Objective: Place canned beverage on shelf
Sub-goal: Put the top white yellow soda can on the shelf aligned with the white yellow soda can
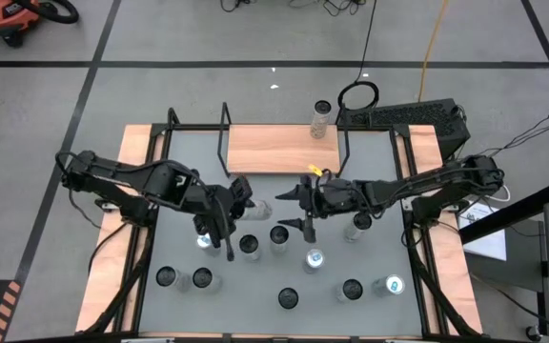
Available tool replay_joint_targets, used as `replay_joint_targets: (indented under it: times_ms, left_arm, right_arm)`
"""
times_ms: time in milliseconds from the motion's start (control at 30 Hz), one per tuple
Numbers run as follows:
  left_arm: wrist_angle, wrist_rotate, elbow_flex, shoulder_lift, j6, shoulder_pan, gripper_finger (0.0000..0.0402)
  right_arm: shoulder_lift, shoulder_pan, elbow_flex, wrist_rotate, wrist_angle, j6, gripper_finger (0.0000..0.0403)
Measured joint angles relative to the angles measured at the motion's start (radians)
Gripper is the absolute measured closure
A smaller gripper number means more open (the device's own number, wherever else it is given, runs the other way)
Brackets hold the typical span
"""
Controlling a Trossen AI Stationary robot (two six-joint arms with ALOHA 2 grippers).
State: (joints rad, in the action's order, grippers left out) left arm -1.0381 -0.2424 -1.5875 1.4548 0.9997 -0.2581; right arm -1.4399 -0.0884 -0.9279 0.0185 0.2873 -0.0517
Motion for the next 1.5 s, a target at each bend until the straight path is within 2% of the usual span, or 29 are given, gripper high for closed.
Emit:
replay_joint_targets:
  times_ms: [233, 500, 667, 1000, 1267, 1500]
  left_arm:
    - [0.066, 0.009, 0.000, 0.000, 0.129, 0.000, 0.0155]
    - [0.101, 0.030, 0.000, 0.000, 0.216, 0.000, 0.0155]
    - [0.133, 0.054, 0.000, 0.000, 0.283, 0.002, 0.0155]
    - [0.172, 0.105, 0.001, 0.015, 0.350, 0.001, 0.0155]
    - [0.180, 0.100, 0.002, 0.015, 0.409, 0.003, 0.0155]
    - [0.173, 0.100, 0.002, 0.015, 0.421, 0.002, 0.0155]
  right_arm:
    - [-0.015, 0.037, 0.000, -0.077, 0.109, -0.003, 0.0067]
    - [-0.033, 0.094, 0.000, -0.265, 0.132, -0.012, 0.0055]
    - [-0.061, 0.120, -0.015, -0.428, 0.133, -0.014, 0.0055]
    - [-0.164, 0.161, -0.150, -0.789, 0.089, -0.052, 0.0055]
    - [-0.269, 0.175, -0.238, -0.885, -0.012, -0.057, 0.0084]
    - [-0.269, 0.176, -0.250, -0.882, -0.024, -0.023, 0.0137]
